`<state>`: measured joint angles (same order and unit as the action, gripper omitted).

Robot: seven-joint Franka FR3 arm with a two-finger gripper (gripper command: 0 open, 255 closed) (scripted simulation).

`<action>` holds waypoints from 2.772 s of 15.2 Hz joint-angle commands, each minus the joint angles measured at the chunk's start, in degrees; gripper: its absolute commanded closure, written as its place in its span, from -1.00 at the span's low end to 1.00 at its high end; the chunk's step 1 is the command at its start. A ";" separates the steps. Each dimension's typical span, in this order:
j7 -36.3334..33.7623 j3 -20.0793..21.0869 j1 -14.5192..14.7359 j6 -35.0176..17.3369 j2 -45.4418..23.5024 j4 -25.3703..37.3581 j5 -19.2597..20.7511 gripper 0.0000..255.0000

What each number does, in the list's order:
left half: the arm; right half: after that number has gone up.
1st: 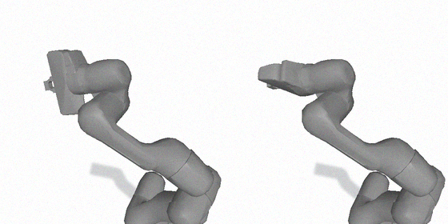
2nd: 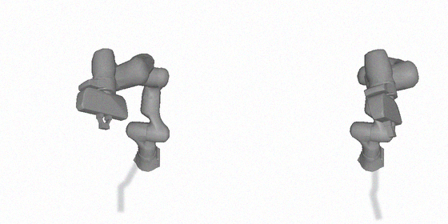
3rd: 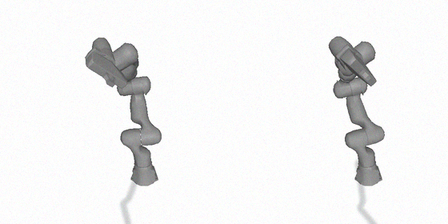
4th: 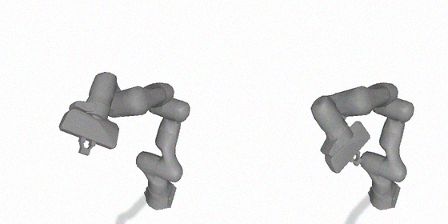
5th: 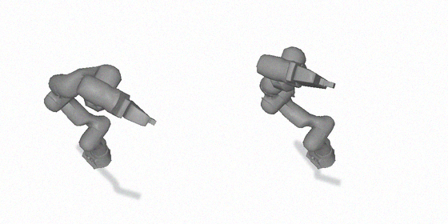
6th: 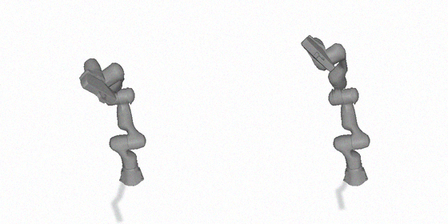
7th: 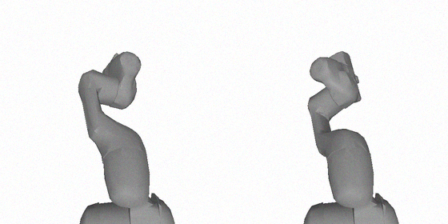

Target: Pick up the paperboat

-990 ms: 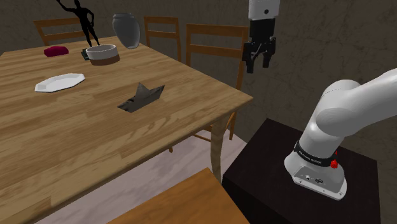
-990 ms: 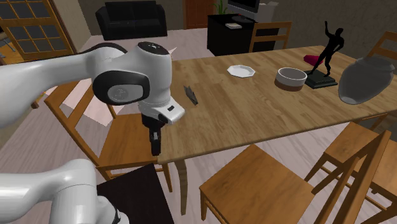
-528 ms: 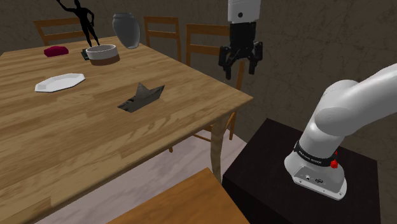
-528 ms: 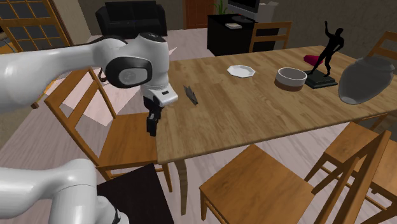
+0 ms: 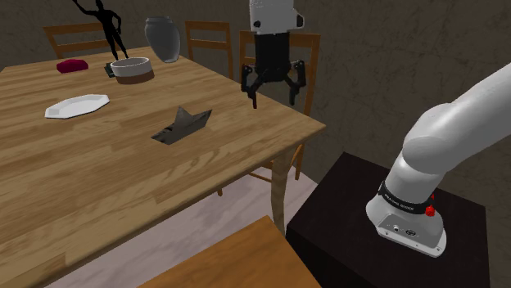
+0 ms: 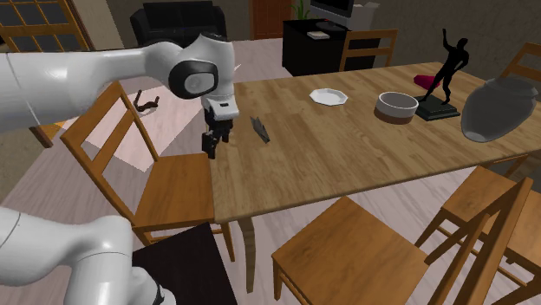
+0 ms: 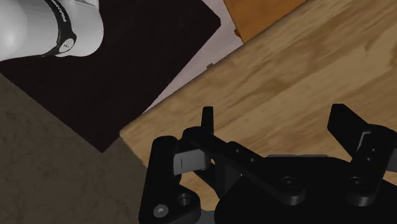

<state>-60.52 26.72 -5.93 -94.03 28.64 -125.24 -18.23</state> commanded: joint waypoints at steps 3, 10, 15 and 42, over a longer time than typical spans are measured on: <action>-13.28 6.08 -2.85 -2.43 -8.67 7.46 1.60 -1.00; -38.35 14.97 -5.12 -4.49 -28.08 23.53 12.24 -1.00; -55.36 15.42 -0.13 -1.76 -43.82 38.55 23.26 -1.00; -62.47 13.13 4.22 -0.72 -51.68 46.25 27.98 1.00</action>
<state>-122.90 39.83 -1.94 -95.55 -22.92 -79.90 9.70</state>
